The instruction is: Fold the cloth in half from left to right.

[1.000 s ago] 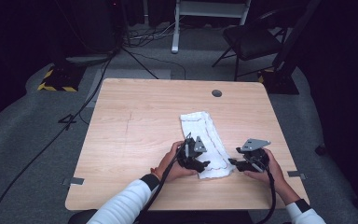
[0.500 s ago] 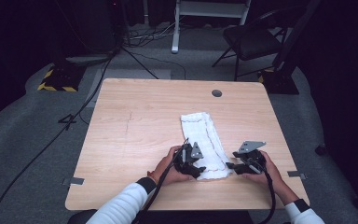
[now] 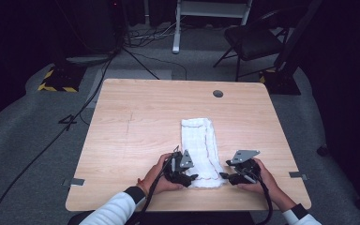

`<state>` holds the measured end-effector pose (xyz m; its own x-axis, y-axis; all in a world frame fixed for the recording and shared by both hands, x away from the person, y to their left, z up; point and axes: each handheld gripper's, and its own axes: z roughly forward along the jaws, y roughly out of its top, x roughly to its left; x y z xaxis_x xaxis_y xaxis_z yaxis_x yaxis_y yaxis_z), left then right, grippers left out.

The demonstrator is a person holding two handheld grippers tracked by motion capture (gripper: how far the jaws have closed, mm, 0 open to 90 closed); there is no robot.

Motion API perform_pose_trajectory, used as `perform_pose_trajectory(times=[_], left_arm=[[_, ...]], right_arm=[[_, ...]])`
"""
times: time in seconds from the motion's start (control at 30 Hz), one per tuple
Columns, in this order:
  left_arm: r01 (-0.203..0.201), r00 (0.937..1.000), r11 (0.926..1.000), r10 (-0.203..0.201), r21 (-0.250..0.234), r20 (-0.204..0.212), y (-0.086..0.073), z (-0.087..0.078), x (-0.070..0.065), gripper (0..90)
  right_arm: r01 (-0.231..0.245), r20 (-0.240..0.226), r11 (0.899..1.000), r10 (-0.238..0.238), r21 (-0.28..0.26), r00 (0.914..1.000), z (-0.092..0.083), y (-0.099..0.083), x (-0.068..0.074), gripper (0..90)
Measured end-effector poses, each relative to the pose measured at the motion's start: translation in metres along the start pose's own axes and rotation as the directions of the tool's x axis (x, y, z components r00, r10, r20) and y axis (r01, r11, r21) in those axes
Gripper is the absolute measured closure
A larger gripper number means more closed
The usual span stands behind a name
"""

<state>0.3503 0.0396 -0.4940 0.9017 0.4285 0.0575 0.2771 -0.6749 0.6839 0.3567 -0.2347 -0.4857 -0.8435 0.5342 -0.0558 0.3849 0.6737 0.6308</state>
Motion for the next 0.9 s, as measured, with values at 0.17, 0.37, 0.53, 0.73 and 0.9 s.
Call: perform_pose_trajectory(times=[0.17,0.37,0.53,0.73,0.9], left_arm=[[0.026,0.9997,0.9997,-0.026,0.003,0.003,-0.007,-0.01,-0.004,27.9],[0.082,0.9966,0.9961,-0.082,-0.031,-0.003,-0.01,-0.026,0.005,24.5],[0.124,0.9906,0.9914,-0.126,-0.041,-0.052,-0.005,-0.029,0.03,23.9],[0.19,0.9772,0.9808,-0.193,-0.042,-0.088,0.008,-0.02,0.068,22.1],[0.224,0.9661,0.9739,-0.227,-0.037,-0.123,0.019,-0.008,0.096,22.6]], right_arm=[[0.009,-0.023,1.0,-0.009,0.005,0.9997,0.002,0.003,0.009,38.7],[0.005,-0.016,0.999,-0.006,-0.034,0.9999,-0.002,0.009,0.005,37.1],[-0.056,0.014,0.994,0.058,-0.098,0.9982,-0.007,0.017,-0.019,39.1],[-0.051,0.084,0.989,0.063,-0.136,0.9944,0.001,0.037,-0.044,43.3],[-0.063,0.102,0.986,0.08,-0.157,0.9916,0.014,0.058,-0.062,45.8]])
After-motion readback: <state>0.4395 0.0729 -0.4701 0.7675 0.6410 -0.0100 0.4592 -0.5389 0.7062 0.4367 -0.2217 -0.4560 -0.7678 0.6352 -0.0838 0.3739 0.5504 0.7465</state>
